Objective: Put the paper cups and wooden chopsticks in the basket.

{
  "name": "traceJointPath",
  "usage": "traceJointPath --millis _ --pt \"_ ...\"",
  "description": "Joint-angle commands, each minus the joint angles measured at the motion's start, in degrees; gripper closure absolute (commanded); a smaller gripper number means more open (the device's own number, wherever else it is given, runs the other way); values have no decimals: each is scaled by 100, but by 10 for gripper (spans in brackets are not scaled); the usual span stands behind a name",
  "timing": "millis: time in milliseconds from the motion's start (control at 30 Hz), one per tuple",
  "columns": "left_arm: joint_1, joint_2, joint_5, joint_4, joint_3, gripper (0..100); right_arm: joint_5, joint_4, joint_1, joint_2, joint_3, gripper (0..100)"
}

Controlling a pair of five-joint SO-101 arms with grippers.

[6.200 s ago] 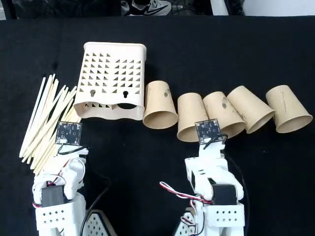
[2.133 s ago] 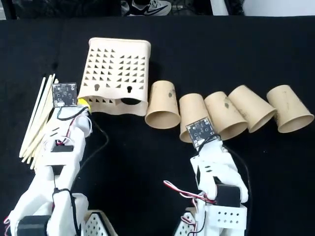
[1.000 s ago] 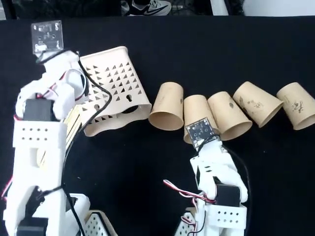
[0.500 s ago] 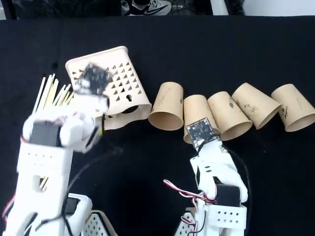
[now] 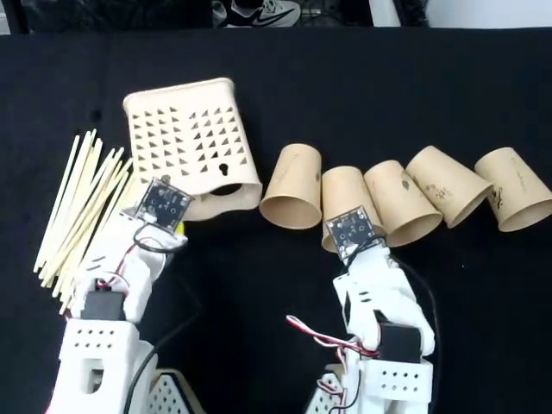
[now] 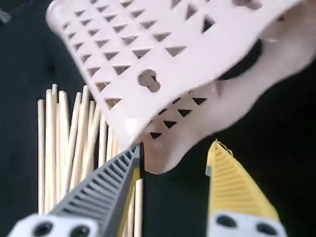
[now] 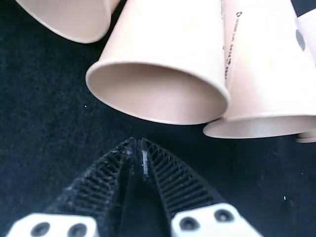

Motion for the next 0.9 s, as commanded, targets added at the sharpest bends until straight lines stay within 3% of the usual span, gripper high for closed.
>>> traceJointPath --millis 0,200,467,567,667,800,867 --pt "-163 149 -9 -1327 426 813 -62 -62 70 -22 -22 985" --pt "154 299 -9 -3262 1138 934 -62 -70 79 -22 -22 985" --pt "127 246 -9 -3182 901 972 -62 -70 79 -22 -22 985" --pt "110 246 -9 -2330 462 972 -62 -70 79 -22 -22 985" --pt "101 246 -53 -633 -277 957 -62 -70 79 -22 -22 985" --pt "-338 246 -431 897 -1138 763 -62 -62 79 -22 -22 985" --pt "-796 281 -905 1108 -1508 749 -62 -62 79 -22 -22 985"
